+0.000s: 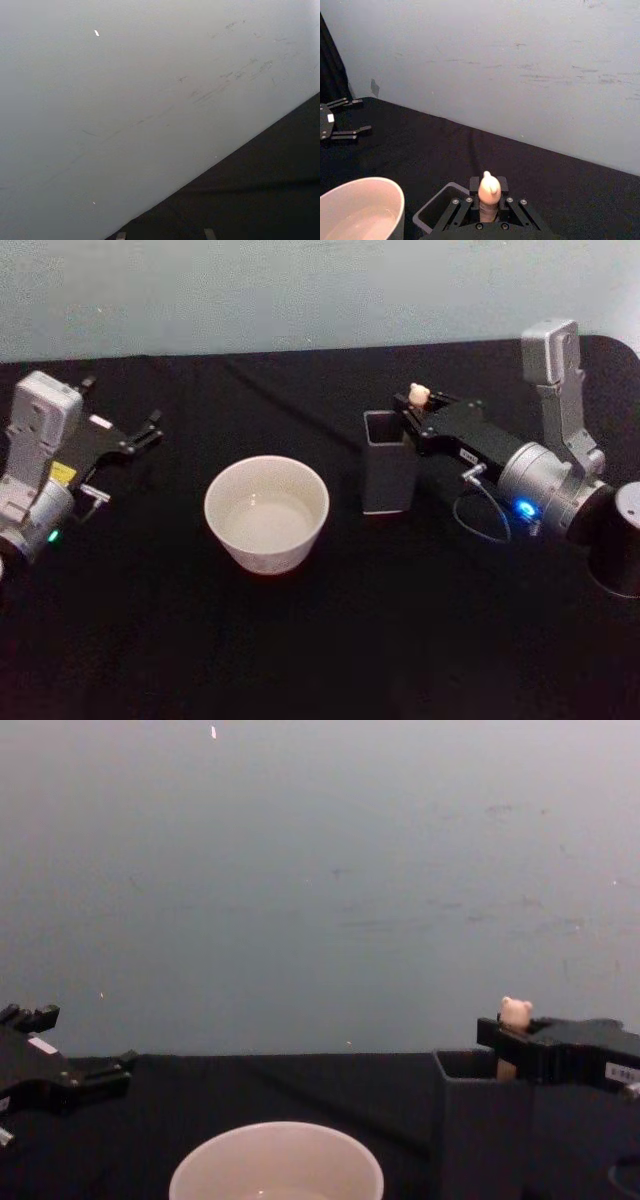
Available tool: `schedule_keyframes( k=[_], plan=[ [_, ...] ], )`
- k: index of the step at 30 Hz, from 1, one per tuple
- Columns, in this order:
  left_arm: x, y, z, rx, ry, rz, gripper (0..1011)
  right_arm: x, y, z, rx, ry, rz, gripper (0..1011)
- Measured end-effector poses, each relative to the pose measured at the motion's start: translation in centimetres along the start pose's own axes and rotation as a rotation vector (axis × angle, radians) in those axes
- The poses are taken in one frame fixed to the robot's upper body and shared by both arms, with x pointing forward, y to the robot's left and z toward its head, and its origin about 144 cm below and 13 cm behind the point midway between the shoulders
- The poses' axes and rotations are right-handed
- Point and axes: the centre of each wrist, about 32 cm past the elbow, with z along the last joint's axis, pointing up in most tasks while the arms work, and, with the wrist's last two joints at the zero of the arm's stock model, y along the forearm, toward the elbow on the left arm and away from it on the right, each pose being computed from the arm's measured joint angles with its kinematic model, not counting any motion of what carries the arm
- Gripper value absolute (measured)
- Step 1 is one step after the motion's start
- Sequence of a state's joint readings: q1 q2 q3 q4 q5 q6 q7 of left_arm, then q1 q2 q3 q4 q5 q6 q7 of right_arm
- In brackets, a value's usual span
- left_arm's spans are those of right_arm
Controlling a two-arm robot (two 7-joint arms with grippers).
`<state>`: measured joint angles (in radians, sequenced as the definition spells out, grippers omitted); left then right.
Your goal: Pick up the stirring spoon with one hand, stir inside the cup, then place it back in its original position.
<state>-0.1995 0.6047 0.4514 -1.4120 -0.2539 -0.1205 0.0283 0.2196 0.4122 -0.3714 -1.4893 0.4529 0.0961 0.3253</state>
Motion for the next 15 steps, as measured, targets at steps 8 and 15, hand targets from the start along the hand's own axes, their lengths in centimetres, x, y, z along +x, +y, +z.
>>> schedule_keyframes(
  k=[8, 15],
  plan=[
    [0.0, 0.0, 0.0, 0.0, 0.0, 0.0, 1001, 0.0, -0.01, 0.0, 0.0, 0.001, 0.0, 197],
    [0.0, 0.0, 0.0, 0.0, 0.0, 0.0, 1001, 0.03, -0.35, 0.51, 0.028, 0.002, 0.034, 197]
  ],
)
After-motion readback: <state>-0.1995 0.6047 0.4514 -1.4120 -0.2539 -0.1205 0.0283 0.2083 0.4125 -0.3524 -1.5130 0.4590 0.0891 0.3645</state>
